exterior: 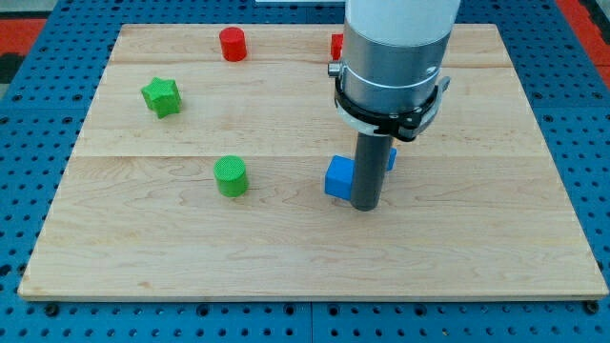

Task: Push the blue cube into the green circle

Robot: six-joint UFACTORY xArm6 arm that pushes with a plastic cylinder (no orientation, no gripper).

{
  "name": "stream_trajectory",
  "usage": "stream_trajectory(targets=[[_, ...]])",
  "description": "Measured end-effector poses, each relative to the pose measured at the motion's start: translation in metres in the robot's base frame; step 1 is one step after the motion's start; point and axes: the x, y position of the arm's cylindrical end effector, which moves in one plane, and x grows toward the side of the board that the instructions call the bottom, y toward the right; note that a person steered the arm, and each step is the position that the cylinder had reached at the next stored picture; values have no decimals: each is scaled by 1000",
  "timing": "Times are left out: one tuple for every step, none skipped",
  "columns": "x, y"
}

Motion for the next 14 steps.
stream_trajectory(targets=[[13, -13], [23, -60], [11, -104], [10, -134], [7, -160], [-5, -159], [-24, -157], [-12, -155], [45, -102], [19, 3], [-38, 92], [-96, 94], [-131, 103], [-123, 139]])
